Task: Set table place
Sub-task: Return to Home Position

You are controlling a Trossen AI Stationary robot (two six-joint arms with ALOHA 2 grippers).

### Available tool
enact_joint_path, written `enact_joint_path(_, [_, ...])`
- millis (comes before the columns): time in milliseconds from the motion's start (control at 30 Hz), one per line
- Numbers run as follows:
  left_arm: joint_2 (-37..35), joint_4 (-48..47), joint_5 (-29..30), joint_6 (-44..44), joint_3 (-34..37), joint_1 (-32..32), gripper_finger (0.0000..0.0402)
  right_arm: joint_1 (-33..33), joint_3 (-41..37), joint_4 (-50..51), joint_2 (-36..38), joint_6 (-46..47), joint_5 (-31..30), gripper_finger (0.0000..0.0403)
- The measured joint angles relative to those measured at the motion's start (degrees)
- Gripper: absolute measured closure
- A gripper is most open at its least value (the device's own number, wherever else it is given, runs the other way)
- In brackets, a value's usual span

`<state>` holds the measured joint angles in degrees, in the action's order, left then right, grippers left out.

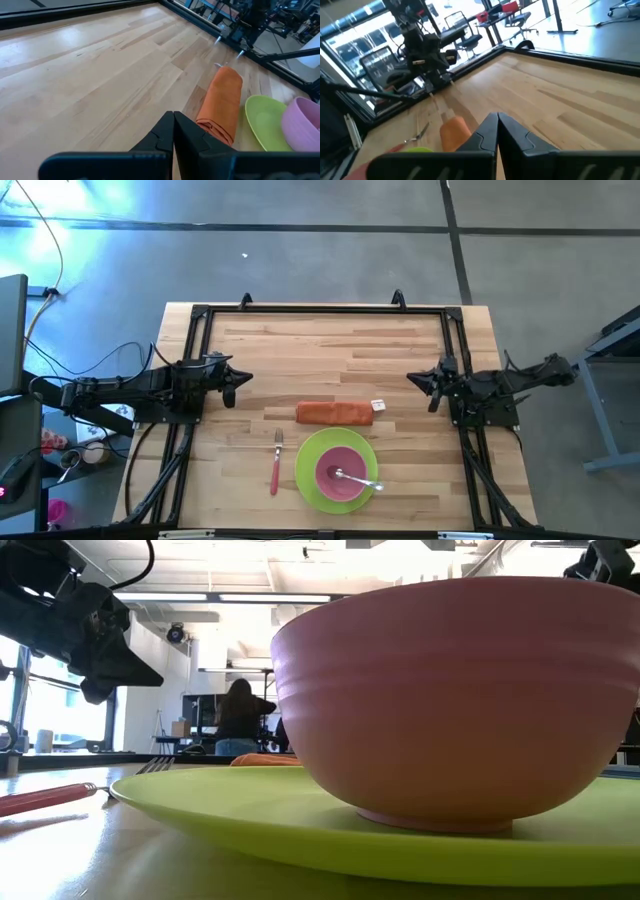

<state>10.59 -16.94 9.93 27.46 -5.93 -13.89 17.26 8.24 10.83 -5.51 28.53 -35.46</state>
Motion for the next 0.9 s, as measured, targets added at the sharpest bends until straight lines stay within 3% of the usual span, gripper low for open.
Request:
enact_joint_path(267, [0.00,0.01,0.15,0.04,0.00,0.00,0.0402,0.00,-2.68,0.99,4.91,1.20,-0.37,0.0403])
enact_joint_path(900, [0.02,-0.01,1.25,-1.73,0.00,0.01,0.0402,0.00,-2.70,4.37,4.98,-0.31,-3.72,0.0403])
